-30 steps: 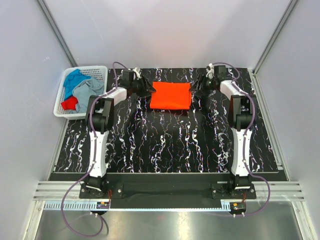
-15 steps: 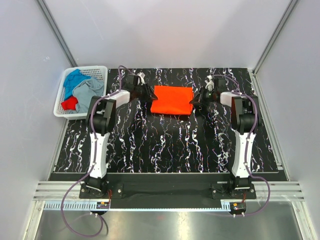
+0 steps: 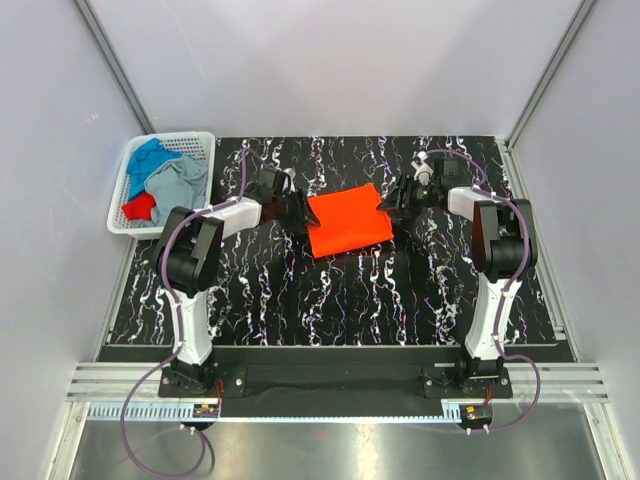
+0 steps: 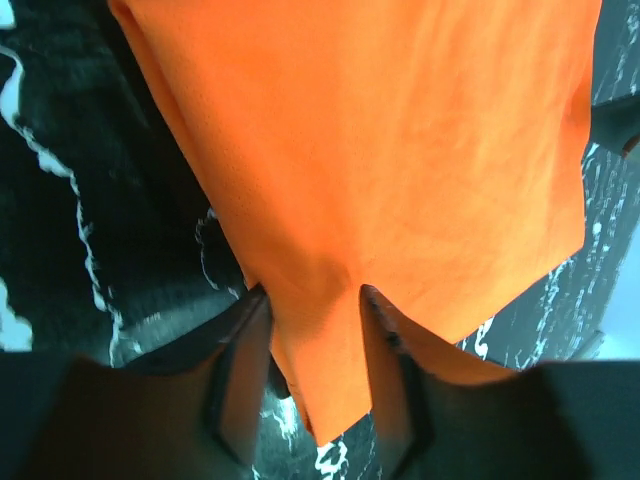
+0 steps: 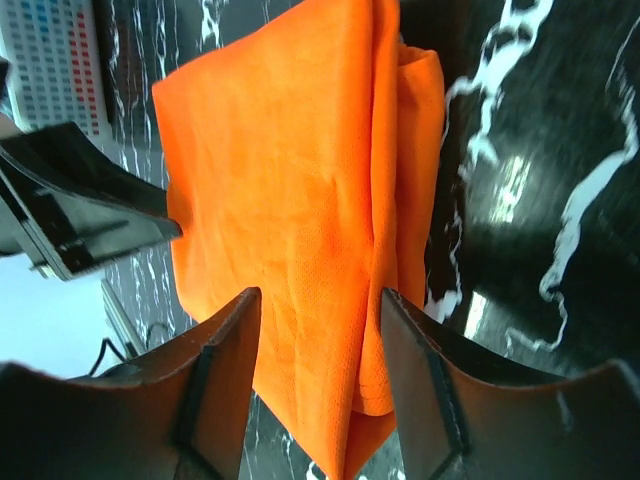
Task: Fold and stack the t-shirts
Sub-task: Fold the tshirt
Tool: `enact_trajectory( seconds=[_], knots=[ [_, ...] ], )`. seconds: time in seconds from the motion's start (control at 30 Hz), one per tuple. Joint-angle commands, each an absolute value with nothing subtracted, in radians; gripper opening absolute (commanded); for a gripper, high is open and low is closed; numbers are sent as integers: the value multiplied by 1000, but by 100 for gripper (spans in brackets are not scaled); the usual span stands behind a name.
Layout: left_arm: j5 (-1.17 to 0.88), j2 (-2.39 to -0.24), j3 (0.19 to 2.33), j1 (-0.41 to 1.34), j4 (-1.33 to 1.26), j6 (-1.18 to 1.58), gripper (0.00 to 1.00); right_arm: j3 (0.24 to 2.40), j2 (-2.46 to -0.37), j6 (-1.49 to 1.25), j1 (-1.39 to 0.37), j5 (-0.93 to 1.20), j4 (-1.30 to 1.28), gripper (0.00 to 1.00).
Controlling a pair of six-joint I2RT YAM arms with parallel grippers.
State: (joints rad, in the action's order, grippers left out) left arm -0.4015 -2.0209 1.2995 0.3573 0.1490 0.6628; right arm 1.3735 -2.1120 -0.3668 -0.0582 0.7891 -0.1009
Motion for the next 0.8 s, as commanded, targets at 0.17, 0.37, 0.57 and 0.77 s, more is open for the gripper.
enact_trajectory(
  seconds=[0.17, 0.37, 0.57, 0.77],
  knots=[
    [-247, -1997, 1394, 285, 234, 601, 49, 1344, -2013, -239, -64, 726, -271, 55],
    [-314, -2032, 1451, 268, 190, 542, 49, 1318, -1951, -229, -63, 687, -317, 59],
    [-380, -2103, 1528, 268, 163, 482, 47, 1286, -1930, -247, -63, 718, -339, 59],
    [-445, -2178, 1585, 270, 123, 497, 34, 1217, -1887, -251, -63, 715, -310, 59]
  ],
)
